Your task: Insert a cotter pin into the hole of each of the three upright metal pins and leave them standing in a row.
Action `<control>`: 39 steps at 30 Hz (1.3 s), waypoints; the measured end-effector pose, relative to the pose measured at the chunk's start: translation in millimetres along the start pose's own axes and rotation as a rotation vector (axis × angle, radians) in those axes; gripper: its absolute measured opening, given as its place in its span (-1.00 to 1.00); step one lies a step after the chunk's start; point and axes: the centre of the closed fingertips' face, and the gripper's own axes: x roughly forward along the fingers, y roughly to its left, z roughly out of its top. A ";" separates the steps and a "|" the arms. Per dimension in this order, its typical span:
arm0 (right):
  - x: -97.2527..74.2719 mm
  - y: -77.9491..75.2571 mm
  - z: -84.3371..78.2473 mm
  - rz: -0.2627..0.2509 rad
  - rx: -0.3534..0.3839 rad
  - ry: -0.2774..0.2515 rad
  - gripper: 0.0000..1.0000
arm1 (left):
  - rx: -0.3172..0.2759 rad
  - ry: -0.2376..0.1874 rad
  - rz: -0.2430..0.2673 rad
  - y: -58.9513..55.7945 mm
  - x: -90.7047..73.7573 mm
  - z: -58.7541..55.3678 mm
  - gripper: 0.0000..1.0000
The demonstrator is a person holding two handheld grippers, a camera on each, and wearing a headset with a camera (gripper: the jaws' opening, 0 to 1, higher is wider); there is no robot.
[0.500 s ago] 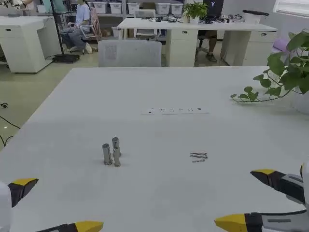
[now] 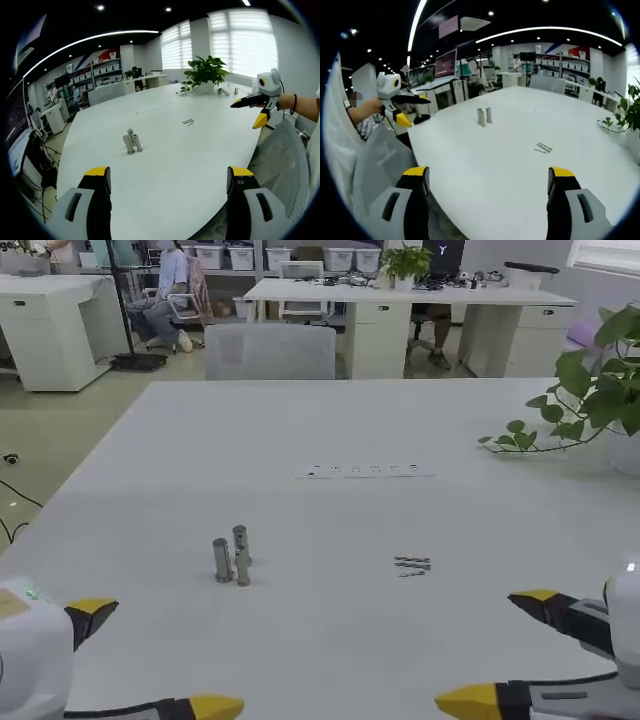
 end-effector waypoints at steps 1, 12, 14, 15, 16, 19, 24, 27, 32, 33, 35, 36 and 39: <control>0.1 0.3 -0.1 -0.001 0.001 0.001 0.99 | 0.000 0.000 -0.002 -0.5 0.5 -0.1 0.93; 1.1 -1.2 0.0 -0.007 0.007 0.000 0.94 | -0.016 0.009 -0.010 -2.1 3.7 -1.8 0.90; 1.0 -1.8 0.0 -0.007 0.009 -0.002 0.91 | -0.020 0.007 -0.009 -1.9 4.3 -1.5 0.89; 0.7 -3.1 0.1 -0.009 0.011 -0.004 0.90 | -0.022 0.007 -0.009 -2.1 4.5 -1.3 0.89; 0.5 -4.0 0.2 -0.011 0.013 -0.005 0.88 | -0.024 0.007 -0.008 -2.1 4.7 -1.2 0.88; 0.5 -4.4 1.4 -0.014 0.015 -0.012 0.84 | -0.021 0.007 -0.003 -1.3 5.0 -1.4 0.85; 1.3 -2.3 2.3 -0.007 0.018 -0.014 0.80 | -0.028 0.007 0.001 0.0 5.1 -2.2 0.79; 1.6 -0.8 3.1 0.000 0.014 -0.019 0.77 | -0.033 0.002 0.011 2.1 5.0 -2.3 0.74; 1.6 -0.8 5.8 -0.001 0.014 -0.031 0.74 | -0.041 -0.007 0.017 3.8 4.7 -2.1 0.70; 1.5 -1.0 6.1 -0.002 0.014 -0.031 0.74 | -0.042 -0.008 0.017 3.9 4.7 -2.1 0.69; 1.4 -1.3 6.8 -0.004 0.013 -0.034 0.72 | -0.043 -0.007 0.018 4.1 4.6 -2.3 0.68; 1.3 -1.6 7.2 -0.005 0.013 -0.035 0.71 | -0.042 -0.007 0.019 4.1 4.6 -2.4 0.67; 0.9 -2.1 8.0 -0.007 0.012 -0.040 0.69 | -0.043 -0.011 0.021 4.5 4.8 -2.3 0.65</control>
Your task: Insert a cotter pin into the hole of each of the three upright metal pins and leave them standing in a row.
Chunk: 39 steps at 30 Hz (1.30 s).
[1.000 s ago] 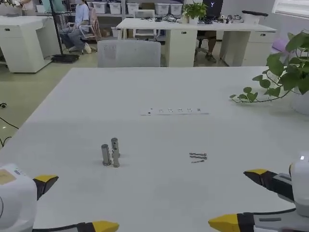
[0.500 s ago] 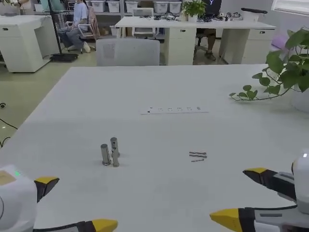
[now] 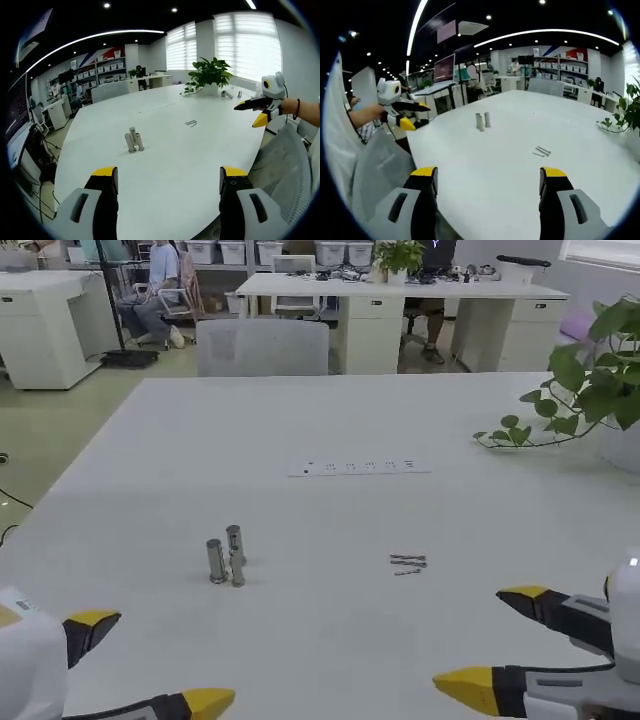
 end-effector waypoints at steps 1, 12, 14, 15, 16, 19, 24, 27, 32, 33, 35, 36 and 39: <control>-0.2 -0.3 0.3 -0.001 0.000 -0.001 0.68 | -0.001 -0.001 0.000 0.0 0.1 -0.1 0.64; -1.0 -3.1 2.6 -0.017 0.008 -0.017 0.57 | -0.011 -0.017 0.016 4.0 1.2 1.1 0.49; -1.2 -3.0 3.0 -0.016 0.012 -0.020 0.56 | -0.011 -0.020 0.018 4.4 1.7 1.5 0.46; -1.3 -2.9 3.3 -0.016 0.012 -0.021 0.56 | -0.009 -0.021 0.018 4.7 2.0 1.7 0.44; -1.4 -2.8 3.6 -0.016 0.012 -0.023 0.55 | -0.008 -0.022 0.019 5.0 2.5 1.8 0.42; -1.6 -2.9 4.8 -0.016 0.015 -0.029 0.53 | -0.006 -0.026 0.019 7.6 6.0 3.0 0.37; -1.1 -3.4 6.5 -0.013 0.020 -0.040 0.50 | -0.011 -0.029 0.024 15.4 14.3 5.0 0.24; -0.7 -3.5 8.8 -0.012 0.025 -0.050 0.48 | -0.014 -0.025 0.021 18.5 19.5 6.2 0.14; 0.2 -5.2 11.9 -0.011 0.031 -0.060 0.43 | -0.010 -0.036 0.019 22.9 29.2 9.0 0.08; 0.4 -5.7 12.3 -0.012 0.033 -0.061 0.42 | -0.008 -0.038 0.019 23.4 30.9 9.3 0.07; 1.1 -6.8 12.5 -0.013 0.035 -0.060 0.42 | 0.004 -0.047 0.025 25.4 35.0 10.3 0.03; 1.6 -7.1 12.4 -0.012 0.036 -0.060 0.41 | 0.003 -0.050 0.029 27.0 36.6 10.5 0.01; 3.5 -7.4 11.9 -0.007 0.040 -0.058 0.41 | -0.017 -0.065 0.026 32.3 44.2 11.4 -0.04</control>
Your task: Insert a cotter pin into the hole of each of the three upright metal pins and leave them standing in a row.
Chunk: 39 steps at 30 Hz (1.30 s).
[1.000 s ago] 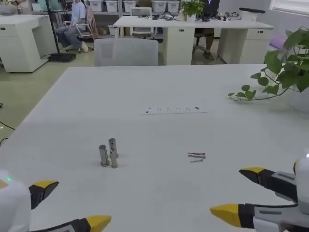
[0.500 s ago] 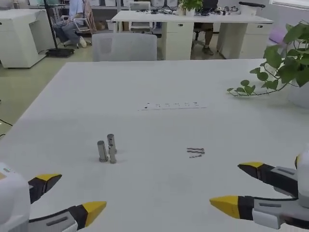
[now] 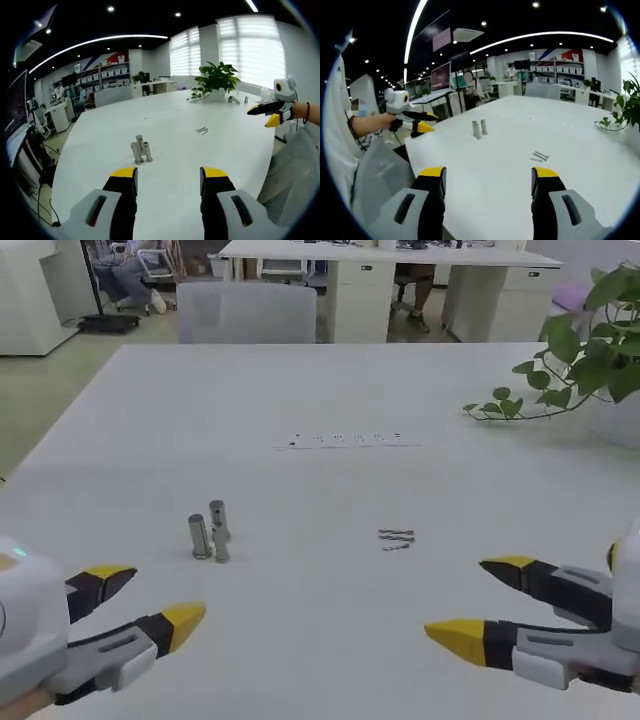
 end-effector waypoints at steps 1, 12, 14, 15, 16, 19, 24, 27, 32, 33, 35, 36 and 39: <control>0.5 0.0 -0.3 0.002 0.000 0.001 0.41 | -0.003 -0.002 -0.003 0.9 2.1 0.2 -0.05; 5.9 -2.5 -2.2 0.018 0.006 0.011 0.41 | -0.014 0.003 -0.016 9.8 27.1 1.2 -0.14; 6.9 -3.5 -2.2 0.020 0.008 0.011 0.41 | -0.019 -0.003 -0.013 12.4 31.9 1.9 -0.16; 7.5 -3.6 -2.2 0.021 0.009 0.011 0.41 | -0.018 -0.008 -0.004 14.6 34.8 2.6 -0.17; 7.9 -3.8 -2.2 0.021 0.009 0.011 0.41 | -0.014 -0.011 -0.002 15.5 36.9 2.9 -0.20; 9.2 -4.4 -2.0 0.026 0.013 0.010 0.41 | -0.012 -0.012 0.006 18.4 44.1 2.2 -0.23; 11.5 -6.2 -1.4 0.030 0.018 0.007 0.39 | -0.012 -0.004 0.015 24.2 57.8 -2.9 -0.29; 13.0 -6.2 -0.5 0.032 0.022 0.005 0.39 | -0.025 -0.017 0.018 26.9 63.1 -3.1 -0.32; 15.3 -7.6 -2.1 0.033 0.023 0.011 0.38 | -0.037 -0.013 0.034 33.3 74.9 -6.2 -0.35; 16.0 -8.1 -2.7 0.033 0.023 0.012 0.38 | -0.033 -0.012 0.040 34.7 78.2 -6.9 -0.35; 17.2 -9.1 -3.9 0.034 0.024 0.014 0.37 | -0.033 -0.013 0.041 35.8 83.2 -7.2 -0.37; 17.8 -9.5 -4.2 0.034 0.025 0.015 0.36 | -0.035 -0.013 0.040 36.1 85.2 -7.3 -0.39; 19.4 -11.0 -5.4 0.034 0.027 0.018 0.35 | -0.035 -0.010 0.038 36.9 94.5 -9.1 -0.41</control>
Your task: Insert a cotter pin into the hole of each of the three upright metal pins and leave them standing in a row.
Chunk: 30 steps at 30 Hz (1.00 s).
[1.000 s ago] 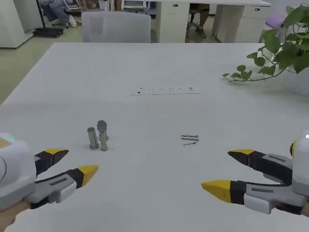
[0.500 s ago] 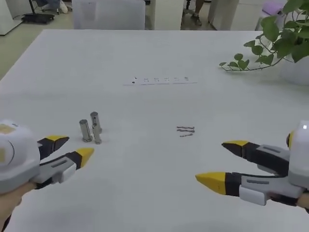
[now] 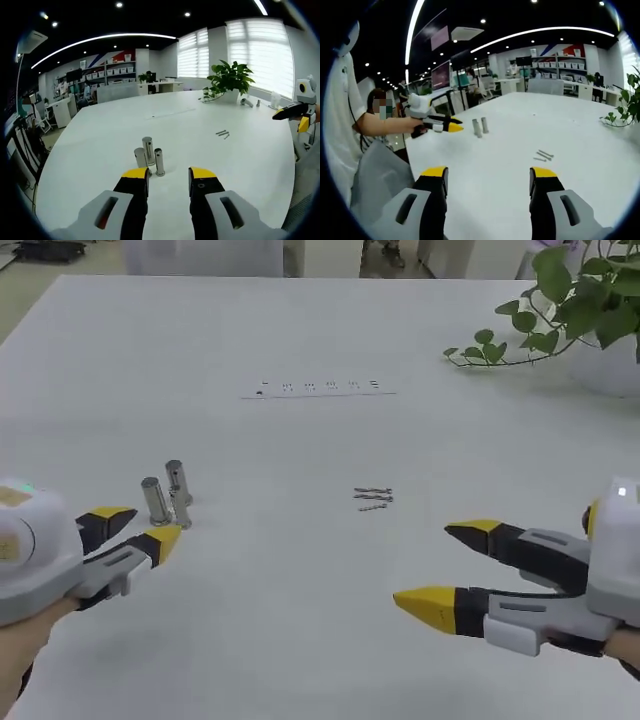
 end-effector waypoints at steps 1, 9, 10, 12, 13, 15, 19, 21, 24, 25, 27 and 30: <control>0.8 -0.8 -0.3 -0.001 0.002 0.000 0.35 | 0.002 0.002 -0.001 0.0 2.1 -0.5 -0.41; 5.7 -3.2 -1.3 0.003 0.006 0.009 0.33 | 0.002 0.008 -0.006 6.6 22.6 -3.8 -0.45; 6.2 -3.8 -1.3 0.003 0.007 0.009 0.33 | 0.002 0.008 -0.007 7.0 24.3 -4.2 -0.45; 7.1 -4.8 -1.4 0.003 0.010 0.009 0.32 | 0.008 0.009 -0.007 8.1 27.2 -4.9 -0.47; 7.5 -5.3 -1.6 0.004 0.011 0.010 0.32 | 0.010 0.009 -0.007 8.3 28.7 -5.2 -0.47; 8.6 -6.3 -1.9 0.003 0.013 0.011 0.32 | 0.010 0.013 -0.013 8.5 32.9 -6.7 -0.48; 10.9 -8.7 -2.4 0.003 0.020 0.010 0.31 | 0.011 0.017 -0.013 10.6 41.1 -9.8 -0.51; 11.9 -9.7 -2.6 0.003 0.022 0.012 0.30 | 0.011 0.018 -0.012 11.4 45.2 -10.6 -0.53; 13.9 -10.9 -3.0 0.004 0.026 0.014 0.29 | 0.009 0.013 0.004 15.3 51.0 -9.6 -0.55; 14.4 -11.2 -3.1 0.003 0.027 0.014 0.29 | 0.007 0.012 0.003 15.3 52.4 -9.4 -0.60; 15.7 -11.9 -3.4 0.002 0.030 0.014 0.29 | 0.012 0.014 0.006 16.1 56.3 -10.0 -0.65; 17.5 -12.9 -4.4 0.002 0.033 0.017 0.29 | 0.022 0.020 0.005 15.4 60.6 -12.4 -0.68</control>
